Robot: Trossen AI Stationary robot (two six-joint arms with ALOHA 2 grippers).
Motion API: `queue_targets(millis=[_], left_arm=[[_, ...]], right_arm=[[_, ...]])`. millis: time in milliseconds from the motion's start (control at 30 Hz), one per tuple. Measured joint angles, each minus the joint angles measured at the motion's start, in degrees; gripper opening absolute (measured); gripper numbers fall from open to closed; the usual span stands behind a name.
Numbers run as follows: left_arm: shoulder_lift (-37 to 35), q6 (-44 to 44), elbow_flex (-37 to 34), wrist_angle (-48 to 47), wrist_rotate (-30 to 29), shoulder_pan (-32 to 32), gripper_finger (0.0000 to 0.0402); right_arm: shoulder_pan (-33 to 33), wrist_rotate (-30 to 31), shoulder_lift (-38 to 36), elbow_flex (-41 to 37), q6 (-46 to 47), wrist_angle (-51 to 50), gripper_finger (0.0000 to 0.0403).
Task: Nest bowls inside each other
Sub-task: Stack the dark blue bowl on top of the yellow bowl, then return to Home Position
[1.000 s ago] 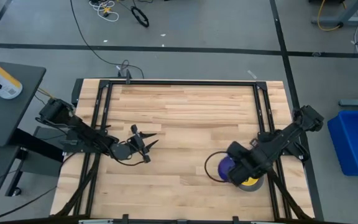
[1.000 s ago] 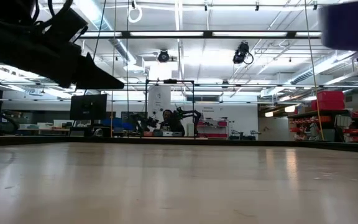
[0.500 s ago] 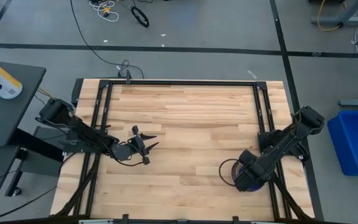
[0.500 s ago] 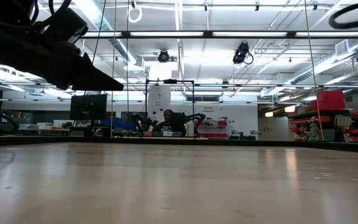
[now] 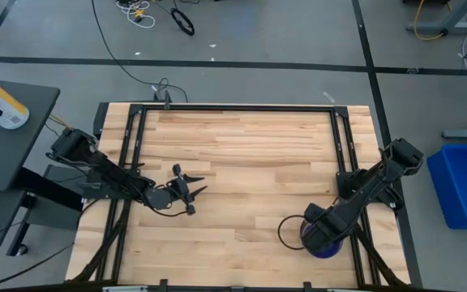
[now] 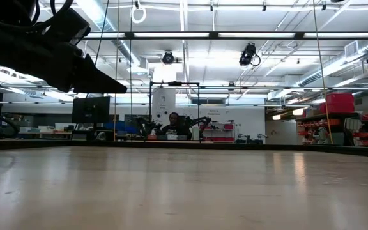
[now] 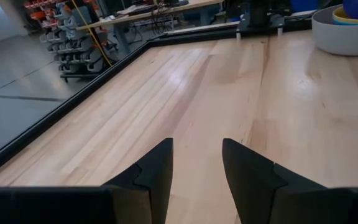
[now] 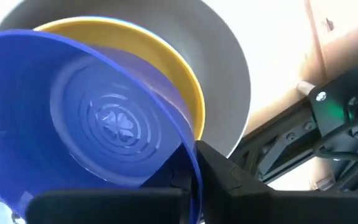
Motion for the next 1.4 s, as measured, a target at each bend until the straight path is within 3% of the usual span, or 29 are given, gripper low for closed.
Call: queue_targets(millis=[300,500,667,867,1000,1233,1400], left_arm=[[0.0,0.6,0.1,0.0,1.2,0.0,0.0145],[0.0,0.6,0.1,-0.1,1.2,0.0,0.0145],[0.0,0.6,0.1,-0.1,1.2,0.0,0.0145],[0.0,0.3,0.1,-0.2,1.4,-0.1,0.0145],[0.0,0.4,0.1,-0.7,1.4,-0.1,0.0145],[0.0,0.4,0.1,-1.5,1.3,-0.1,0.0145],[0.0,0.7,0.1,-1.3,1.1,-0.1,0.0145]], right_arm=[[-0.5,2.6,0.0,0.0,2.9,-1.1,0.015],[-2.1,6.9,0.0,0.0,3.7,-4.4,0.02],[-4.4,12.1,0.0,-0.6,4.9,-10.4,0.0206],[-5.5,7.8,0.9,-7.5,2.7,3.4,0.02],[-4.5,6.0,1.6,-8.6,4.1,5.1,0.0204],[-2.0,6.0,1.6,-4.2,5.5,4.5,0.0207],[-1.0,11.4,1.5,2.0,8.0,-6.5,0.0201]])
